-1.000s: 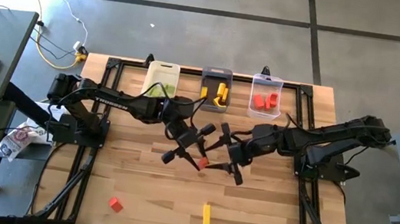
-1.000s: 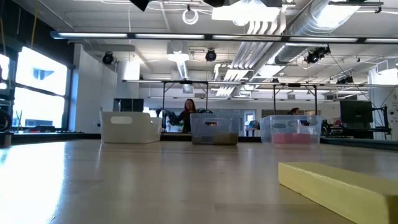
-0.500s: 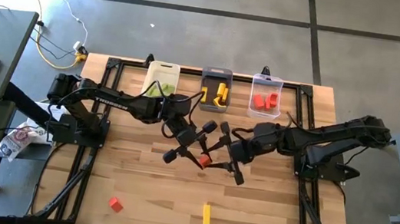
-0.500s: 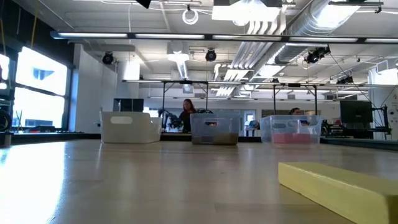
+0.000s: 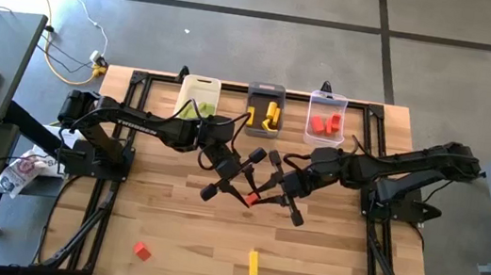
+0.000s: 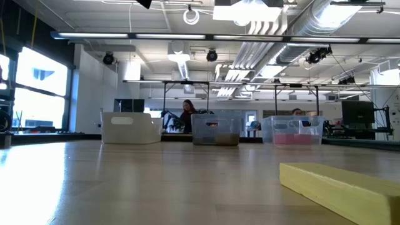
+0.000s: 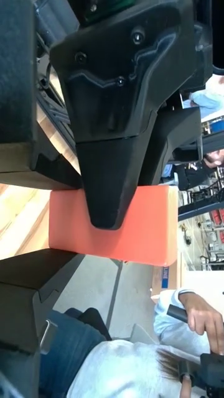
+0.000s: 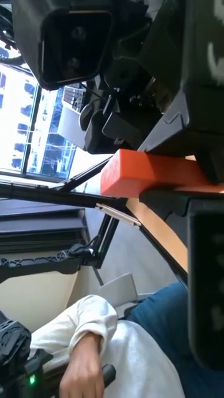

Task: Sort & place blocks by color
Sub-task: Put the orange block into the transparent bin

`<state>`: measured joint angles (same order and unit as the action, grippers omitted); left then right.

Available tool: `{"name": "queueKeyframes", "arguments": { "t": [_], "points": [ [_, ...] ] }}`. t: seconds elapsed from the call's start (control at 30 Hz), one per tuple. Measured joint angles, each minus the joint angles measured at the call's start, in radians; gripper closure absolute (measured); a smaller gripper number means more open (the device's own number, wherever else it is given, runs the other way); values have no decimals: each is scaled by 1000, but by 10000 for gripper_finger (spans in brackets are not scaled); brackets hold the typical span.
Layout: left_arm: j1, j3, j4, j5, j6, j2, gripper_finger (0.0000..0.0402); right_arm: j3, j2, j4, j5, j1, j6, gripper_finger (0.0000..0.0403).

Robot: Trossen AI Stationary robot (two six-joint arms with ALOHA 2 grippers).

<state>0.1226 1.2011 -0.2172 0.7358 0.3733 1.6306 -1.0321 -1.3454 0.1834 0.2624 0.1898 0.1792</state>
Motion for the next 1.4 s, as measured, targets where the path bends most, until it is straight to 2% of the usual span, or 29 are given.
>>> {"name": "queueKeyframes", "arguments": {
  "t": [0.37, 0.63, 0.83, 0.97, 1.4],
  "points": [
    [1, 0, -2, -11, -1, 0, 286, 0, 1, -5, -6, 0, -22, 363],
    [3, 0, 26, -40, -5, 0, 247, 0, -1, -18, -52, 0, -25, 364],
    [3, 0, 74, -190, -6, 0, 206, 0, -3, -47, -125, -3, -24, 364],
    [2, 0, 90, -241, 21, 0, 189, 0, -2, -58, -169, -1, -24, 364],
    [37, 1, 260, -403, 46, 0, 176, 0, 10, -152, -280, 0, -56, 364]
  ]
}}
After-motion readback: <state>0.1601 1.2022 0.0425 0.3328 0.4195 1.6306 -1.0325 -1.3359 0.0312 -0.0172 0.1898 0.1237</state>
